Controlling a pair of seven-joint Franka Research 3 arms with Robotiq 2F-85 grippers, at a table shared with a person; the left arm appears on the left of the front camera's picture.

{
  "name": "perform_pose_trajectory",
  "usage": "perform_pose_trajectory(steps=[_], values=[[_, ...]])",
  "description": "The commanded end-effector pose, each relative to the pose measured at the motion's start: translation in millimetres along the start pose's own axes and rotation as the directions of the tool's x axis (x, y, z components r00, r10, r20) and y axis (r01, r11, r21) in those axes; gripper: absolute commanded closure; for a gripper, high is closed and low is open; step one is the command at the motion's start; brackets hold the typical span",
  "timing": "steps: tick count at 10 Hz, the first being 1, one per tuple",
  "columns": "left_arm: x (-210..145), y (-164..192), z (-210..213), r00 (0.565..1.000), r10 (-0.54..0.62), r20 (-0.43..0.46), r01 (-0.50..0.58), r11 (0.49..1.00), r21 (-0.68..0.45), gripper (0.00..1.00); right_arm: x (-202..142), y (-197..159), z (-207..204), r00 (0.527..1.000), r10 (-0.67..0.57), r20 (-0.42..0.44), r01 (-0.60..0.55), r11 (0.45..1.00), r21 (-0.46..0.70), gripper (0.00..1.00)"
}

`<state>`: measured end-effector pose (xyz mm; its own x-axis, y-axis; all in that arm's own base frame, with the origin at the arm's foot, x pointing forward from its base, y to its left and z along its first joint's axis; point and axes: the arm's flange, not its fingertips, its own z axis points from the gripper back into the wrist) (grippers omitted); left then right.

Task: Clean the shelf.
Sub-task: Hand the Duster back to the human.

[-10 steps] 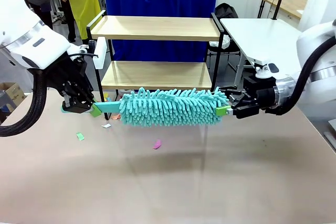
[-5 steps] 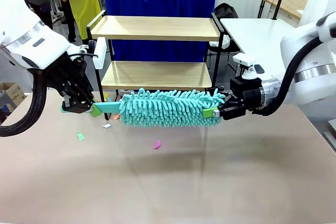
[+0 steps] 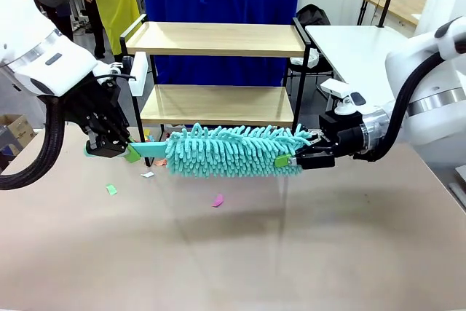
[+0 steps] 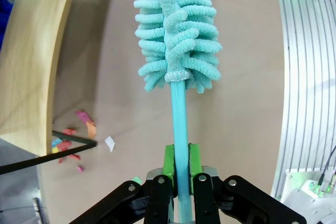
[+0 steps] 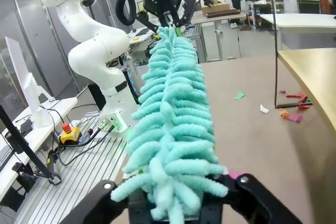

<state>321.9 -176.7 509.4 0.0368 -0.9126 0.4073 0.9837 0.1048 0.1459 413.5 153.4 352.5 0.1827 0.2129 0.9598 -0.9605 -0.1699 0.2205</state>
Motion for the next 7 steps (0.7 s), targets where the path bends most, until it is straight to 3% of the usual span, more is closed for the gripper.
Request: perform_pose_trajectory(steps=[1, 2, 7], values=[[1.1, -2.0, 2.7, 1.0, 0.007, 0.017, -0.007, 1.0, 0.0, 0.87, 6.0, -3.9, -2.9, 1.0, 0.004, -0.027, -0.004, 1.0, 0.005, 0.95], [1.1, -2.0, 2.7, 1.0, 0.007, 0.017, -0.007, 1.0, 0.0, 0.87, 6.9, -3.6, -2.2, 1.0, 0.008, -0.016, -0.008, 1.0, 0.016, 1.0], [1.1, -2.0, 2.7, 1.0, 0.007, 0.017, -0.007, 1.0, 0.0, 0.87, 8.4, -3.8, 1.0, 1.0, 0.015, 0.024, -0.016, 0.999, 0.032, 1.0]])
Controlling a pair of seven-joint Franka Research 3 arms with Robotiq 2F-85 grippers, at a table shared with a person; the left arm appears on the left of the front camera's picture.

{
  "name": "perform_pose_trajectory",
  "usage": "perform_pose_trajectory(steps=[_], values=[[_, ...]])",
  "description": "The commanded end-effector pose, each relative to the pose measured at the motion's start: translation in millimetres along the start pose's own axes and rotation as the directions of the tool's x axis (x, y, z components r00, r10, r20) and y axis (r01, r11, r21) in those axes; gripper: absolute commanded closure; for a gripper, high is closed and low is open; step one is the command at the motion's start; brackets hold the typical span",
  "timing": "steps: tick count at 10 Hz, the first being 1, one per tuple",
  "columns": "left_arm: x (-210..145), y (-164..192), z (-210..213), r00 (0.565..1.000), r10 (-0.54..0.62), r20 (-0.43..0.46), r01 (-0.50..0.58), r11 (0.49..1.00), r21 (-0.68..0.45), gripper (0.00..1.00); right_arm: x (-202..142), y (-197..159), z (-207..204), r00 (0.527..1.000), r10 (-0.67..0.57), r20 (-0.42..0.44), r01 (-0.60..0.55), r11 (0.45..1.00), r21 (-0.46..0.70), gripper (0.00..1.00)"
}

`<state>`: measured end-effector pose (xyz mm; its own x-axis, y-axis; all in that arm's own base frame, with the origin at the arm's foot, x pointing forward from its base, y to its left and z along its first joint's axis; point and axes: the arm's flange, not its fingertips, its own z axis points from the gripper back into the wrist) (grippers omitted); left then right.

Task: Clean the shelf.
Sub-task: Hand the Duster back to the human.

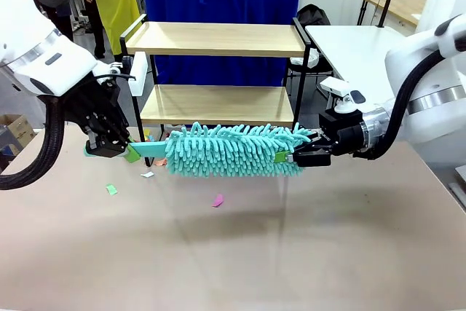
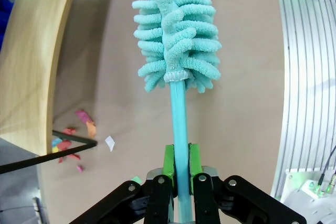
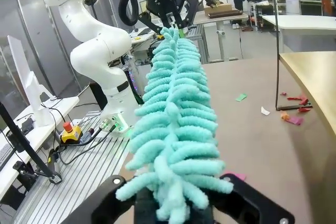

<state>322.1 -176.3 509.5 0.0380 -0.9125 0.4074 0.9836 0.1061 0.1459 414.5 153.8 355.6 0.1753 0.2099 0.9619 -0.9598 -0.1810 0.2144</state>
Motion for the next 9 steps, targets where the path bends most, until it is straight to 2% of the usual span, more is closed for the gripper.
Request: perform_pose_trajectory(steps=[1, 2, 3, 4, 5, 7, 9], values=[[0, 0, 0, 1.0, 0.0, 0.0, 0.0, 1.0, 0.0, 0.3, 7, -5, 2, 0.996, -0.079, 0.045, 0.081, 0.996, -0.029, 1.0], [0, 1, 9, 0.999, 0.007, 0.052, -0.006, 1.0, -0.018, 0.3, 0, 0, 0, 1.0, 0.0, 0.0, 0.0, 1.0, 0.0, 1.0], [-4, 1, 19, 0.995, 0.036, 0.092, -0.034, 0.999, -0.017, 0.0, 0, 0, 0, 1.0, 0.0, 0.0, 0.0, 1.0, 0.0, 1.0], [-10, 3, 33, 0.989, 0.05, 0.138, -0.048, 0.999, -0.015, 0.26, 0, 0, 0, 1.0, 0.0, 0.0, 0.0, 1.0, 0.0, 1.0], [-23, 6, 50, 0.978, 0.073, 0.194, -0.072, 0.997, -0.013, 0.0, 0, 0, 0, 1.0, 0.0, 0.0, 0.0, 1.0, 0.0, 1.0], [-61, 11, 79, 0.949, 0.128, 0.289, -0.128, 0.992, -0.018, 0.0, 0, 0, 0, 1.0, 0.0, 0.0, 0.0, 1.0, 0.0, 1.0], [-113, 11, 93, 0.898, 0.189, 0.398, -0.19, 0.981, -0.038, 0.0, 0, 0, 0, 1.0, 0.0, 0.0, 0.0, 1.0, 0.0, 1.0]])
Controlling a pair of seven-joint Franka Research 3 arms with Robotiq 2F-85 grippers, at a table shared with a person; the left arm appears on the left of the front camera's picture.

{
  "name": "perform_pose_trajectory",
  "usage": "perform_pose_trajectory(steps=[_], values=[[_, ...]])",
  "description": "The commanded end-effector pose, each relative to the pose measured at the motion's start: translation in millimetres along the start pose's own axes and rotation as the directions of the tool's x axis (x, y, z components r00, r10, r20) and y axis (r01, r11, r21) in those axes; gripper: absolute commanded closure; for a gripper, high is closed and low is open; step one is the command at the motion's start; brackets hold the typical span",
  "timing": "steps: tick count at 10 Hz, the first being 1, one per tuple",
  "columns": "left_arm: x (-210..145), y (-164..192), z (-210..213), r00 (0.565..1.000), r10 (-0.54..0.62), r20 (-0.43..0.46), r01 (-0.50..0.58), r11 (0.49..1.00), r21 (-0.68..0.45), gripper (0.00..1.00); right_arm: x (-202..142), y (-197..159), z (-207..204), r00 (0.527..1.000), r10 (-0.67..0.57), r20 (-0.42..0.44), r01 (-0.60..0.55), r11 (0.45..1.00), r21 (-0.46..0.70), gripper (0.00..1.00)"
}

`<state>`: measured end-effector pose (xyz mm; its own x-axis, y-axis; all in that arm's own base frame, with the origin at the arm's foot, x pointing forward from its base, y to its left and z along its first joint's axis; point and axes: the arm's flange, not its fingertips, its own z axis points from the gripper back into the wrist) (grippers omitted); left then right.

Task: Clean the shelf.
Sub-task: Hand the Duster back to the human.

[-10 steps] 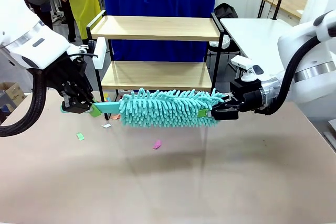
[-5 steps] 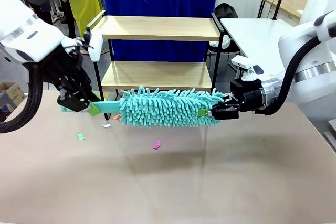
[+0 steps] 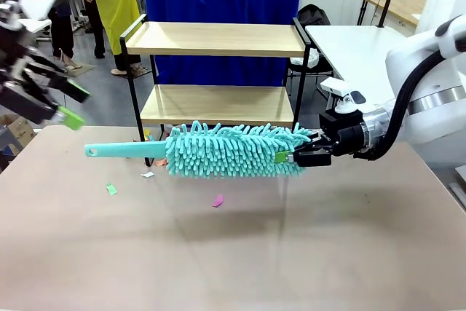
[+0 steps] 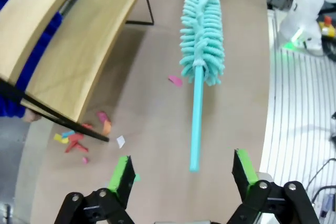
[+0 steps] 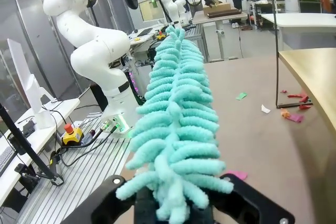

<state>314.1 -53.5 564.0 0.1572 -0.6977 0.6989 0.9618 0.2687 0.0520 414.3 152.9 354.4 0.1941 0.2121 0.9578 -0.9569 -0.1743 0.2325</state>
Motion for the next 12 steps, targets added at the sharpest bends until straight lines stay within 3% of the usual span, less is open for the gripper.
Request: perform_pose_trajectory(steps=[1, 3, 4, 5, 6, 9, 12], values=[[-51, 6, 16, 0.988, 0.045, 0.15, -0.043, 0.999, -0.018, 0.0, 1, 0, -1, 1.0, 0.019, -0.001, -0.019, 1.0, 0.003, 1.0], [-83, 9, 33, 0.972, 0.074, 0.221, -0.076, 0.997, 0.004, 0.0, 1, 0, -1, 1.0, 0.019, -0.001, -0.019, 1.0, 0.003, 1.0], [-90, 9, 35, 0.972, 0.061, 0.226, -0.062, 0.998, -0.003, 0.0, 1, 0, -1, 1.0, 0.019, -0.001, -0.019, 1.0, 0.003, 1.0], [-73, 14, 41, 0.981, 0.084, 0.172, -0.088, 0.996, 0.012, 0.0, 1, 0, -1, 1.0, 0.019, -0.001, -0.019, 1.0, 0.003, 1.0], [-73, 14, 41, 0.981, 0.084, 0.172, -0.088, 0.996, 0.012, 0.0, 0, 0, 0, 1.0, 0.0, 0.0, 0.0, 1.0, 0.0, 0.83], [-73, 14, 41, 0.981, 0.084, 0.172, -0.088, 0.996, 0.012, 0.0, 62, 33, 25, 0.994, 0.109, 0.025, -0.105, 0.987, -0.122, 0.83], [-73, 14, 41, 0.981, 0.084, 0.172, -0.088, 0.996, 0.012, 0.0, 131, 81, 58, 0.971, 0.232, 0.056, -0.205, 0.933, -0.296, 0.83]])
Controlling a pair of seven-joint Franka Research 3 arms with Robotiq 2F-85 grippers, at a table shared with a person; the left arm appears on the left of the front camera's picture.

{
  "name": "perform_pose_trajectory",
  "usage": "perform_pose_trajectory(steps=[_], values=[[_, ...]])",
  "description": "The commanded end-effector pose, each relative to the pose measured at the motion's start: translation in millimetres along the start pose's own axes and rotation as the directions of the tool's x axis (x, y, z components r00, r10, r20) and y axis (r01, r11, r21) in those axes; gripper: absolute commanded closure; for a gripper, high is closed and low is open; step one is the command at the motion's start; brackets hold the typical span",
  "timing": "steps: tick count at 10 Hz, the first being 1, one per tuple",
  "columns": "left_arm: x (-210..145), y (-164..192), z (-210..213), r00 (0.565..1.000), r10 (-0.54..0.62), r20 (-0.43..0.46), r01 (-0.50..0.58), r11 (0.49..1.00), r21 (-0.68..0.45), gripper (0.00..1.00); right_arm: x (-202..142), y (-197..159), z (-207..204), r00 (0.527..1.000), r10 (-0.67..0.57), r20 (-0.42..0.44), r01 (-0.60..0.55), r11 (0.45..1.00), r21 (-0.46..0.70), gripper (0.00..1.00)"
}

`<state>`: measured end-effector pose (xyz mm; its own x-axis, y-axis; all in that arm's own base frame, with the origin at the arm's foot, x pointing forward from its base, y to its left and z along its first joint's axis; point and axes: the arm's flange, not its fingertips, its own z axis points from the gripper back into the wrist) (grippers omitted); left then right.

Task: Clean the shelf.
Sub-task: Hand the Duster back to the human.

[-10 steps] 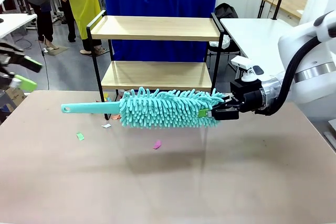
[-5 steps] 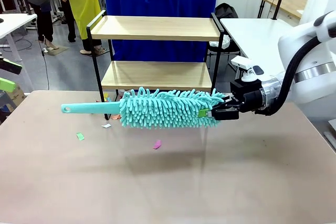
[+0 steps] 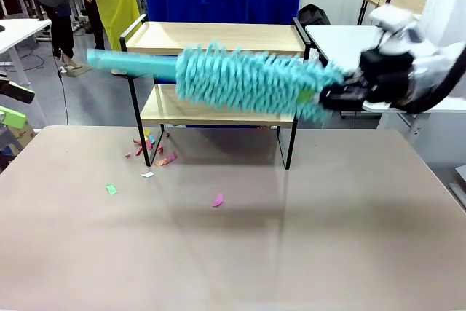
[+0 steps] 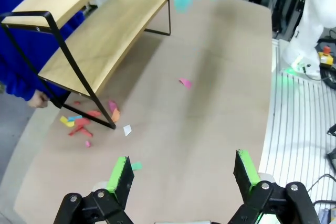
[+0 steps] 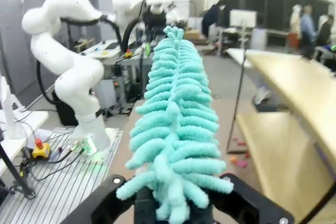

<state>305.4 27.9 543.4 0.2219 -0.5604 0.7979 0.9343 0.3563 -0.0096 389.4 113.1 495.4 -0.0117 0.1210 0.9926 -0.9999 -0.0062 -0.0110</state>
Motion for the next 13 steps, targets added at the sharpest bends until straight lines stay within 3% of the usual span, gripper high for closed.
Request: perform_pose_trajectory(steps=[1, 2, 4, 7, 9, 11, 13], values=[[0, 2, -1, 0.999, -0.019, 0.026, 0.02, 1.0, -0.011, 0.0, 35, 18, 17, 0.999, 0.023, 0.035, -0.016, 0.98, -0.198, 0.83], [0, 2, -1, 0.999, -0.019, 0.026, 0.02, 1.0, -0.011, 0.0, 46, 16, 30, 0.998, 0.03, 0.058, -0.009, 0.942, -0.336, 0.83], [0, 2, -1, 0.999, -0.019, 0.026, 0.02, 1.0, -0.011, 0.0, 53, 19, 62, 0.992, 0.037, 0.119, 0.04, 0.809, -0.586, 0.83], [0, 2, -1, 0.999, -0.019, 0.026, 0.02, 1.0, -0.011, 0.0, 40, 32, 119, 0.985, 0.049, 0.168, 0.126, 0.471, -0.873, 0.83], [0, 2, -1, 0.999, -0.019, 0.026, 0.02, 1.0, -0.011, 0.0, 27, 35, 140, 0.99, 0.033, 0.141, 0.126, 0.28, -0.952, 0.83], [0, 2, -1, 0.999, -0.019, 0.026, 0.02, 1.0, -0.011, 0.0, 0, 27, 149, 0.992, -0.045, 0.12, 0.126, 0.205, -0.971, 0.83], [0, 2, -1, 0.999, -0.019, 0.026, 0.02, 1.0, -0.011, 0.0, -39, 20, 155, 0.981, -0.131, 0.141, 0.162, 0.166, -0.973, 0.83]])
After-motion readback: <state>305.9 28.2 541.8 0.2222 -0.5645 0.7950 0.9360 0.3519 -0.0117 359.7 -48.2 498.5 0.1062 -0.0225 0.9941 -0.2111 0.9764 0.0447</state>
